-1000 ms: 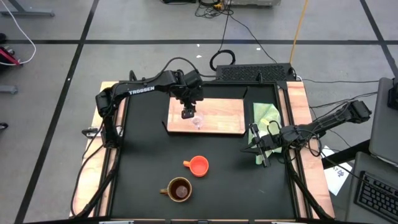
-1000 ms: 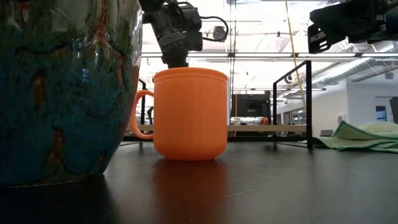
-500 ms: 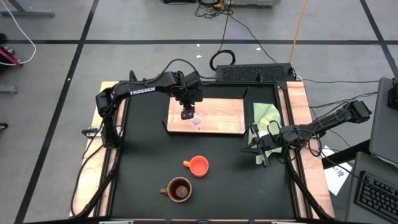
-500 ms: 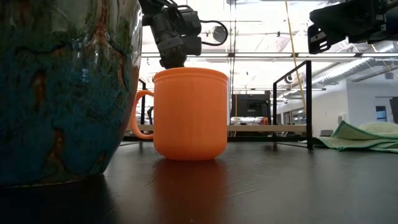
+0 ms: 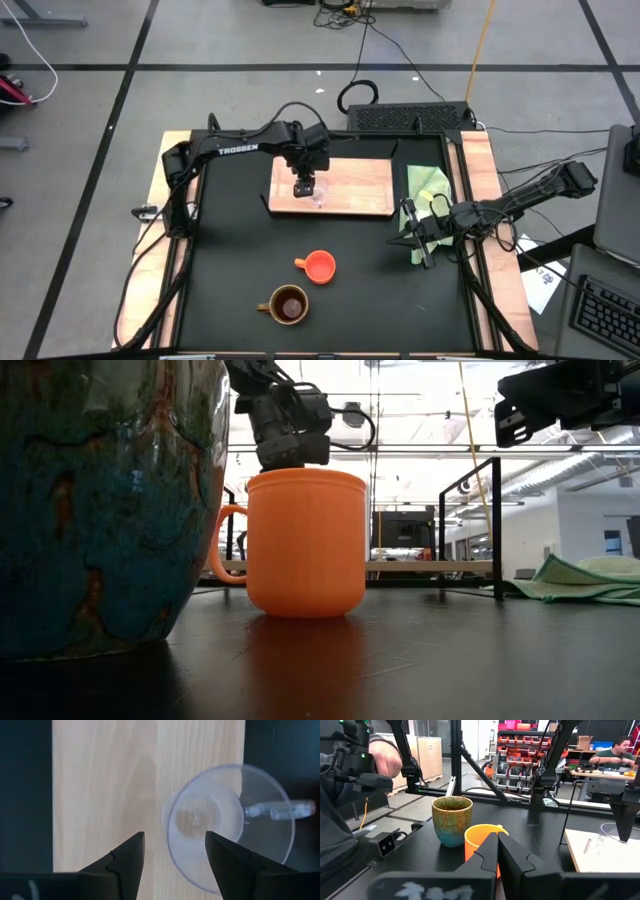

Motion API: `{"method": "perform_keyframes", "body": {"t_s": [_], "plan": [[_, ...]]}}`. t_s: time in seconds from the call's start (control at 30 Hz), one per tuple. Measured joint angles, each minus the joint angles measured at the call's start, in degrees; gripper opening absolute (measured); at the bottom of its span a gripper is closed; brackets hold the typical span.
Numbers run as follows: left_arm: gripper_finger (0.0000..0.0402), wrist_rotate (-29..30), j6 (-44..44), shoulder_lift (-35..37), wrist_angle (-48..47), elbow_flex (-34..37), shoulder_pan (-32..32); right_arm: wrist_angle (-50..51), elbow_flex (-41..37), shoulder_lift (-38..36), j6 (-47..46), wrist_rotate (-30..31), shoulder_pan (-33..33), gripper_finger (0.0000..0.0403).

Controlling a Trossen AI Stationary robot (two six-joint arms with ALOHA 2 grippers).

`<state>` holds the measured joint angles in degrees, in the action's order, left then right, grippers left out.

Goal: Stack small to large cups/mugs on shelf
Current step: Put the transparent mug on the shelf

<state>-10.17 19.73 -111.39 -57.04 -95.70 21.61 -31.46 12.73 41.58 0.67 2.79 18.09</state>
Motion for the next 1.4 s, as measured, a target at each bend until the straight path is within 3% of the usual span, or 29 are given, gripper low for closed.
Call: {"method": "perform_keyframes", "body": {"t_s": [0.23,0.57,1.4], "plan": [[0.0189,0.2,2.14,0.02,0.15,0.0,0.0,-0.01,0.0,0.0,0.07,0.0,0.0,0.0],[0.0012,1.88,5.34,0.02,0.19,0.0,0.02,-0.01,0.0,0.0,0.04,0.0,0.0,0.0],[0.0001,3.19,7.13,0.38,-1.75,-0.07,1.24,0.58,0.0,0.02,0.0,0.02,0.0,0.0]]}}
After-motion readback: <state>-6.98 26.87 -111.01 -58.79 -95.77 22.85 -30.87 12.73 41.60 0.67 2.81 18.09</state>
